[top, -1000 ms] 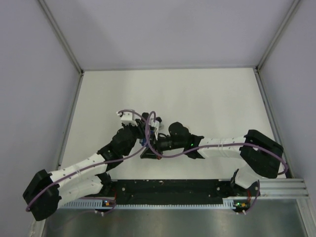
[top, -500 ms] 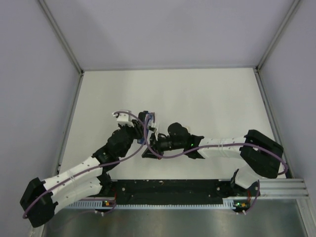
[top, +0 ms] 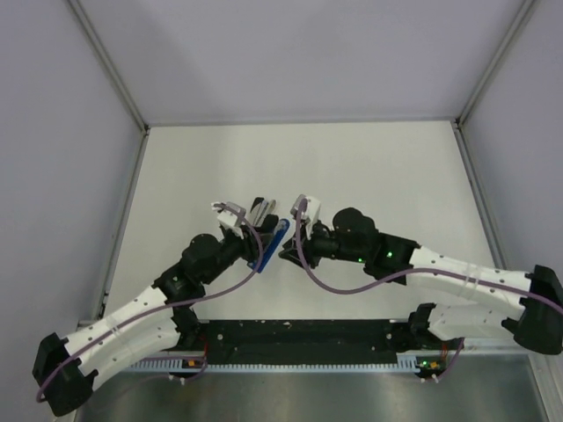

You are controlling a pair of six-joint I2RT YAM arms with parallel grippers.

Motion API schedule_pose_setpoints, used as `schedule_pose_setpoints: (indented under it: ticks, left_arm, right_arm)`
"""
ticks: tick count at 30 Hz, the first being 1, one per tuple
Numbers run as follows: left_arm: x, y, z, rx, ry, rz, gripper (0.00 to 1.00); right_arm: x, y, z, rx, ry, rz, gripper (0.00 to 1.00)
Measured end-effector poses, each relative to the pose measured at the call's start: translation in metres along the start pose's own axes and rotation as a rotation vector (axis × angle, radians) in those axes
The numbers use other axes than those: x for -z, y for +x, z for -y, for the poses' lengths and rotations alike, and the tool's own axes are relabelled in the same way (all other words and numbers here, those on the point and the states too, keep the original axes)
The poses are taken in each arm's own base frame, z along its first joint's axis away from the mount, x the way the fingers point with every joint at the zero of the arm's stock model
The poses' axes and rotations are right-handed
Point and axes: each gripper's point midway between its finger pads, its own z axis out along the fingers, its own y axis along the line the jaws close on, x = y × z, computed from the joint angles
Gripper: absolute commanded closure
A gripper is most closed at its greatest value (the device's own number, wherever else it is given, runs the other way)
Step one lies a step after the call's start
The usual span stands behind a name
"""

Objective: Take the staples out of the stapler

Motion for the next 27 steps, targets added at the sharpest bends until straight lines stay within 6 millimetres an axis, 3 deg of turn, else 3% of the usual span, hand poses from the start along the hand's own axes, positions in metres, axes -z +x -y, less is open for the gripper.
schedule_pose_setpoints:
  ticks: [8,15,27]
  left_arm:
    - [0.022,-0.014,0.065,-0.058,0.359,-0.050,1.00]
    - [0.054,-0.031,0.114,-0.104,0.650,-0.092,1.00]
    - [0.082,-0.021,0.134,-0.121,0.824,-0.152,1.00]
  right_arm:
    - [0.055,-0.021,0.005,0.108,0.079,0.015,0.45]
    - [0.074,-0.020,0.000,0.156,0.063,-0.039,0.42]
    - [0.086,-0.011,-0.027,0.173,-0.090,-0.068,0.44]
